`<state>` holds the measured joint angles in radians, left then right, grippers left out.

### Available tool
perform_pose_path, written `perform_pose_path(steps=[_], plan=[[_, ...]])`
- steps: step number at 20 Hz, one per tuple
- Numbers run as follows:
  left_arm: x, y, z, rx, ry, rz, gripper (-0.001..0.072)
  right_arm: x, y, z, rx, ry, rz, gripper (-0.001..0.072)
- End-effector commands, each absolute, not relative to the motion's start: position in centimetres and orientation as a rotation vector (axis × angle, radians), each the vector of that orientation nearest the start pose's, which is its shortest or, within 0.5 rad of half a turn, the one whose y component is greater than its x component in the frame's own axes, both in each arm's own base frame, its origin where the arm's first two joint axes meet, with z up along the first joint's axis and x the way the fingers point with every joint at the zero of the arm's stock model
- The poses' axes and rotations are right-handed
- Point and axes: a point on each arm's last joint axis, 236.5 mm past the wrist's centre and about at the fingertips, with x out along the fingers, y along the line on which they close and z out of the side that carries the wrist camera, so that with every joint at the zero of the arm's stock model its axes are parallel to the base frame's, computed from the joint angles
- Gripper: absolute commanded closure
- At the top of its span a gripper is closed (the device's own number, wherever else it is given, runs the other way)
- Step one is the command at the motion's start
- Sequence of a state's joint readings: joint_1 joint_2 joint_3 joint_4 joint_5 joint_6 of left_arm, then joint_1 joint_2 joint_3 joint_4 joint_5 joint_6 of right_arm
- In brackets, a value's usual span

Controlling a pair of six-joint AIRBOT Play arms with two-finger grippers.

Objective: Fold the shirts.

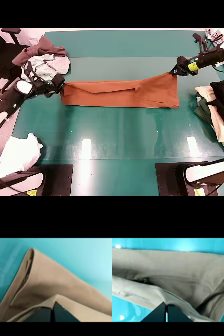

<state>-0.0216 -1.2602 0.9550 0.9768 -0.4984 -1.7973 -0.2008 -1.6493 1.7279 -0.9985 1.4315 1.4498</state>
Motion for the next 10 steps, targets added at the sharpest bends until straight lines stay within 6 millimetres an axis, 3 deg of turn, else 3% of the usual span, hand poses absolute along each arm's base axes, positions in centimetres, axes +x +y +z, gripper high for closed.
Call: perform_pose_path(steps=[1,5,6,7,10], plan=[[48.5,-7.9,1.5,-0.798,0.856,-0.003,0.0683,48.4,3.3,5.4,0.48,1.278,0.34,0.0689],[48.9,-8.1,-1.2,-0.776,0.915,0.002,0.0662,48.4,2.1,2.8,0.449,1.331,0.293,0.0688],[49.0,-8.1,-1.8,-0.778,0.924,0.008,0.0494,48.4,1.8,2.2,0.44,1.344,0.28,0.0687],[49.1,-8.0,-2.3,-0.778,0.927,0.014,0.0446,48.4,1.7,1.6,0.444,1.353,0.279,0.0687],[50.2,-7.2,-2.1,-0.778,0.873,0.034,0.0444,49.3,1.5,-0.3,0.458,1.358,0.265,0.0681]])
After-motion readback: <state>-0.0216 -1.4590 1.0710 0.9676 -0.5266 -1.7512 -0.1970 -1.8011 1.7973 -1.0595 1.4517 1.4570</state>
